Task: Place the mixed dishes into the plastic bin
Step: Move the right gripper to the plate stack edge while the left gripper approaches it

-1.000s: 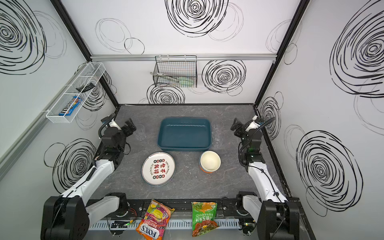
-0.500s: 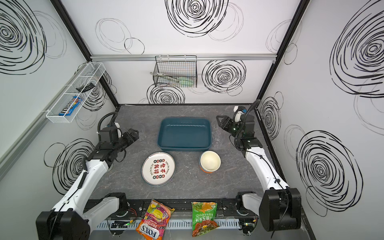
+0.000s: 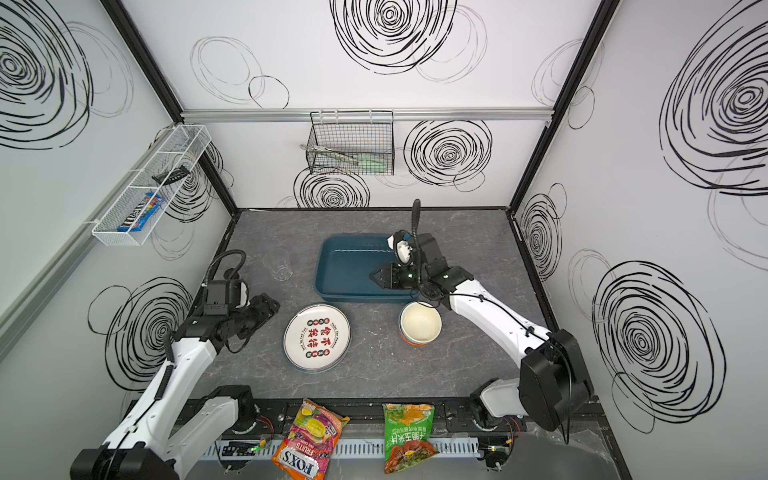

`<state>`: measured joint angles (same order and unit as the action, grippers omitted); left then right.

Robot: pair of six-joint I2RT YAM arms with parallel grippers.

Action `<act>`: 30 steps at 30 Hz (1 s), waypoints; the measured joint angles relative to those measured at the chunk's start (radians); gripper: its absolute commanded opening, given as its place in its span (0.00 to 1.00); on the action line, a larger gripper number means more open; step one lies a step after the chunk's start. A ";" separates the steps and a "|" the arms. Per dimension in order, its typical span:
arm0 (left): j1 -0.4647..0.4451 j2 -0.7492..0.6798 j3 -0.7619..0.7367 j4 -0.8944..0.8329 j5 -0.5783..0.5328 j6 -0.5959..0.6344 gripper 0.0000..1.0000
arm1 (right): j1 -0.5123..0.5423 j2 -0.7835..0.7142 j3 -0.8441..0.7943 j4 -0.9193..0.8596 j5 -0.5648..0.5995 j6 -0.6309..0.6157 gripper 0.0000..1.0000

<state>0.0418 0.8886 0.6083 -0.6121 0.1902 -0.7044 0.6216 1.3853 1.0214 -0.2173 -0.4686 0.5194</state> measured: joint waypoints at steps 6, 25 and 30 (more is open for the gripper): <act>-0.064 -0.019 -0.031 -0.024 -0.003 -0.067 0.69 | 0.117 0.084 0.025 -0.050 0.031 -0.016 0.47; -0.261 -0.106 -0.167 -0.046 -0.069 -0.274 0.64 | 0.285 0.384 0.191 -0.206 0.137 -0.053 0.41; -0.267 -0.114 -0.179 -0.045 -0.081 -0.296 0.66 | 0.293 0.410 0.217 -0.215 0.151 -0.055 0.43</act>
<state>-0.2256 0.7750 0.4297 -0.6571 0.1093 -1.0004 0.9146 1.7958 1.2388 -0.4320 -0.3172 0.4641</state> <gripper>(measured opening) 0.658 0.416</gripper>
